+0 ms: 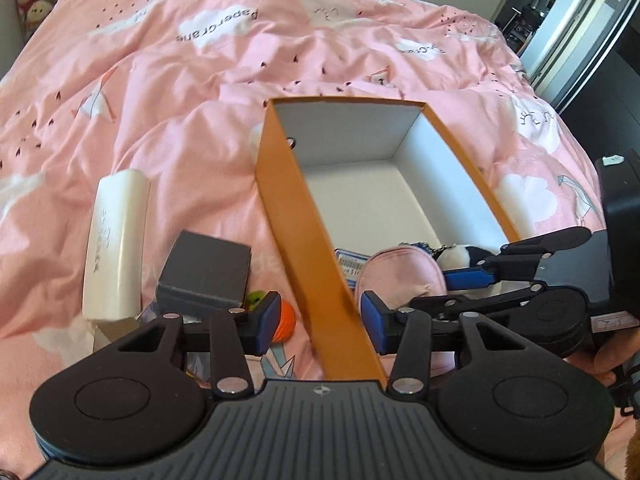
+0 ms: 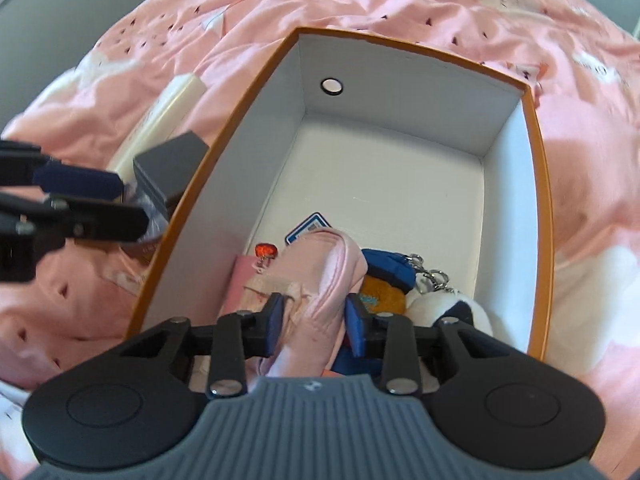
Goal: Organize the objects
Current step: 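Open the left tool to release the pink pouch and lift out, then grasp the dark gray box with right tool while left grasps small brown box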
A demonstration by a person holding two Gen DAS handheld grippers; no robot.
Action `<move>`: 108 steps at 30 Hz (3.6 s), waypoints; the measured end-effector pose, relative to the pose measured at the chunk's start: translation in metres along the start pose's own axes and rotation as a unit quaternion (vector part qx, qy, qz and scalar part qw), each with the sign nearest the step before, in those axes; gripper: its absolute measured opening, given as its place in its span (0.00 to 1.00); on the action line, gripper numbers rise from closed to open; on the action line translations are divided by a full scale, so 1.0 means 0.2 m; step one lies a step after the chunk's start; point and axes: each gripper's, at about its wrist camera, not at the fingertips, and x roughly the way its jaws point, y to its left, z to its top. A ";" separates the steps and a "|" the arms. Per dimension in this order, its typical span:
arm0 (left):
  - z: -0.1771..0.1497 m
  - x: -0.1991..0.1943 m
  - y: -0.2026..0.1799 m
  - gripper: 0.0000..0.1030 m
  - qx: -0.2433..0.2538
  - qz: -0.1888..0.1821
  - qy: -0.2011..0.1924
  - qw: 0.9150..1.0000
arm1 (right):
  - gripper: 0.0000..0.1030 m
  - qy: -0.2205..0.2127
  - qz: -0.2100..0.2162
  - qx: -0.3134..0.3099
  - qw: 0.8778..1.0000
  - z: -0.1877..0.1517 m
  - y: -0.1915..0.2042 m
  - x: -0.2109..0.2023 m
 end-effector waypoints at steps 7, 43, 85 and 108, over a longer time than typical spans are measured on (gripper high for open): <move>-0.01 0.01 0.09 0.48 -0.027 -0.003 -0.001 1.000 | 0.22 -0.051 0.121 -0.014 0.991 0.03 -0.08 -0.09; -0.09 0.03 0.08 0.45 -0.016 -0.012 0.022 1.000 | 0.30 0.041 0.057 -0.051 0.996 -0.05 0.03 0.20; -0.29 -0.03 0.56 0.53 -0.040 0.079 -0.010 0.996 | 0.41 -0.088 0.012 -0.115 0.989 0.12 0.75 0.18; -0.06 0.07 0.75 0.53 -0.082 0.057 0.015 0.995 | 0.69 0.002 -0.029 -0.169 0.985 0.48 0.80 0.54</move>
